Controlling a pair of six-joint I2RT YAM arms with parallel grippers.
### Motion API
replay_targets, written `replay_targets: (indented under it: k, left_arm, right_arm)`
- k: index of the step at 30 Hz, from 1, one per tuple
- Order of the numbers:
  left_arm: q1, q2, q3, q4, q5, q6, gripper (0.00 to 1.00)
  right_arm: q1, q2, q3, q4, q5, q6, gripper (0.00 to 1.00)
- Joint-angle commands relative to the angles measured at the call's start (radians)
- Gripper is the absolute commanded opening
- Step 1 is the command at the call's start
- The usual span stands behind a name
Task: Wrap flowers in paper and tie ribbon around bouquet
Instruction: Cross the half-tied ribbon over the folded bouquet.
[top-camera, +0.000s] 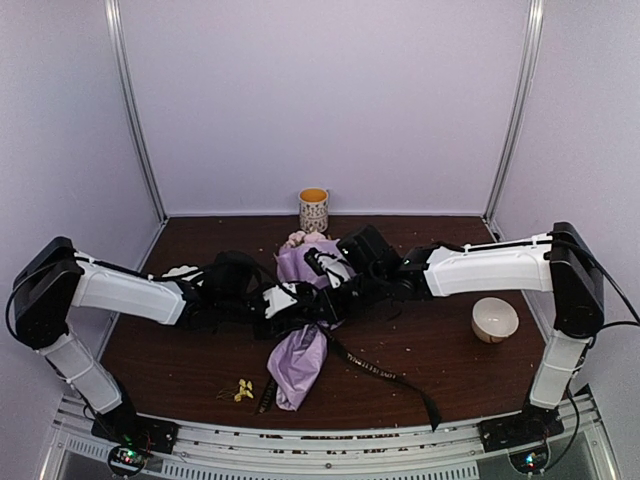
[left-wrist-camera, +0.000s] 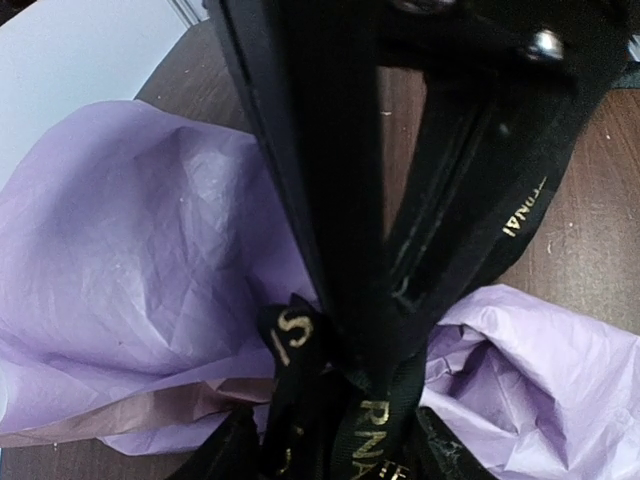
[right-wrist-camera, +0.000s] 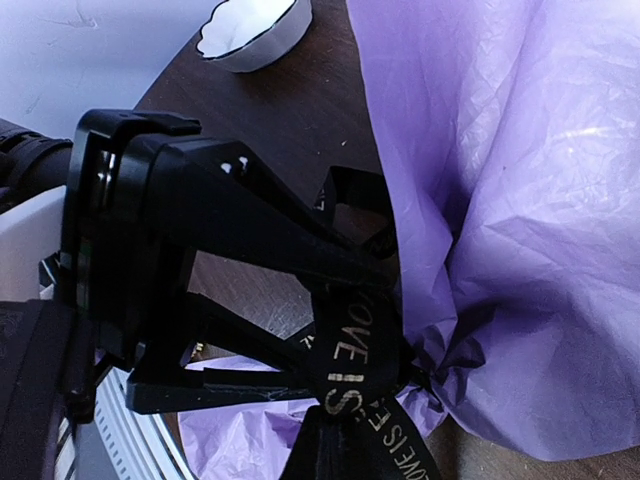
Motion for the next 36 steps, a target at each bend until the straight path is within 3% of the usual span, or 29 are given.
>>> replay_targets:
  k: [1,5,14,19,26,28,33,36]
  left_arm:
    - [-0.001,0.019,0.046,0.026,0.011,-0.03,0.53]
    - [0.002,-0.021,0.012,0.092,0.07,-0.047,0.58]
    - [0.028,0.011,0.041,0.098,0.076,-0.06,0.57]
    - [0.032,0.038,0.066,0.105,0.053,-0.065,0.42]
    - [0.032,0.083,0.094,0.099,0.124,-0.061,0.44]
    - [0.032,0.092,0.097,0.105,0.109,-0.065,0.35]
    - [0.032,0.09,0.096,0.113,0.114,-0.065,0.0]
    - [0.032,0.09,0.082,0.134,0.088,-0.081,0.0]
  right_arm:
    - [-0.005,-0.04,-0.006,-0.007,-0.02,0.007,0.0]
    - [-0.006,-0.044,-0.003,-0.029,0.0,-0.002,0.0]
    - [-0.007,-0.064,-0.012,-0.048,0.012,-0.017,0.0]
    - [-0.006,-0.071,-0.016,-0.042,0.005,-0.016,0.0]
    - [-0.007,-0.07,-0.018,-0.028,-0.011,-0.01,0.0]
    - [-0.006,-0.07,-0.016,-0.042,-0.008,-0.016,0.0]
    - [-0.009,-0.08,-0.032,-0.068,0.019,-0.029,0.0]
    - [-0.015,-0.083,-0.037,-0.08,0.03,-0.03,0.0]
